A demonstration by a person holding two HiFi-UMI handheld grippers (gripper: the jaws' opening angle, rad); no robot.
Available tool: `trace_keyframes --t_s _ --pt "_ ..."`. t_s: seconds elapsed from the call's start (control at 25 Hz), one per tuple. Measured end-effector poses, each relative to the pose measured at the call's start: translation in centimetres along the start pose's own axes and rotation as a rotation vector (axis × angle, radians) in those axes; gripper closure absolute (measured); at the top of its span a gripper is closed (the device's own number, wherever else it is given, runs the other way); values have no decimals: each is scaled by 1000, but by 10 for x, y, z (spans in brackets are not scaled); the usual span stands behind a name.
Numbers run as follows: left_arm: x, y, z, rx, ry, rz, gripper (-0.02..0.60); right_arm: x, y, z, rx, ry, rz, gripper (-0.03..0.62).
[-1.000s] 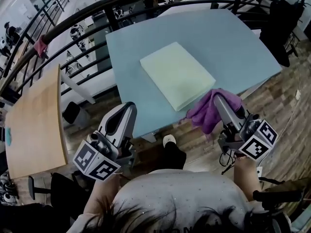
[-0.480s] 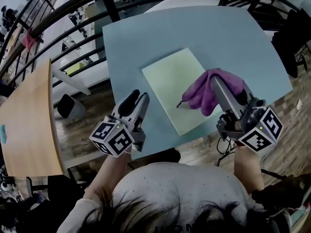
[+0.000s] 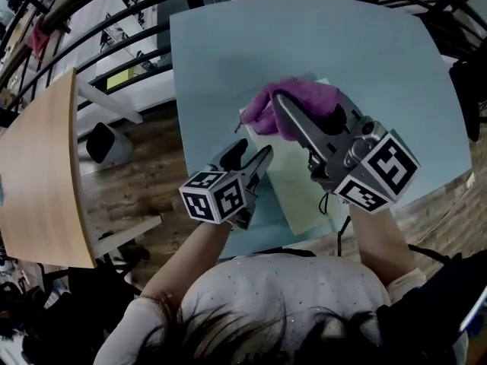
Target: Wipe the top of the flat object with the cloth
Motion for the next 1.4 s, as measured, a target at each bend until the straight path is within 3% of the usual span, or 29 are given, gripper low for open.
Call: trace_keyframes --t_s 0.12,0.24,0.32,0.6,0.76,1.08,1.4 --pt "-11 9 -11 35 -20 -22 366 -36 61 15 -29 39 -228 576" --pt "-15 10 -22 67 -22 -25 368 -63 113 26 -40 107 -488 577" --pt "-16 9 -22 62 -9 -18 371 -71 132 26 -14 118 -585 576" --pt "-19 7 -21 33 26 -36 402 -81 147 18 42 16 -593 574" --pt "-21 8 -22 33 24 -39 399 -81 151 16 82 46 -603 574" --pt "-19 16 -19 -54 -33 -6 405 -73 154 21 215 102 -663 577" --pt "-19 11 -17 -62 -53 17 405 -30 147 73 262 250 -712 577"
Point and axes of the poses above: the fingertips, and each gripper's own axes: x backward along the fingers, z to its right, y out of its underside, the point moved 8 cm from there along x, backward along the fingers, and after that the axes turned 4 degrees about -z, right-handed, at the moved point
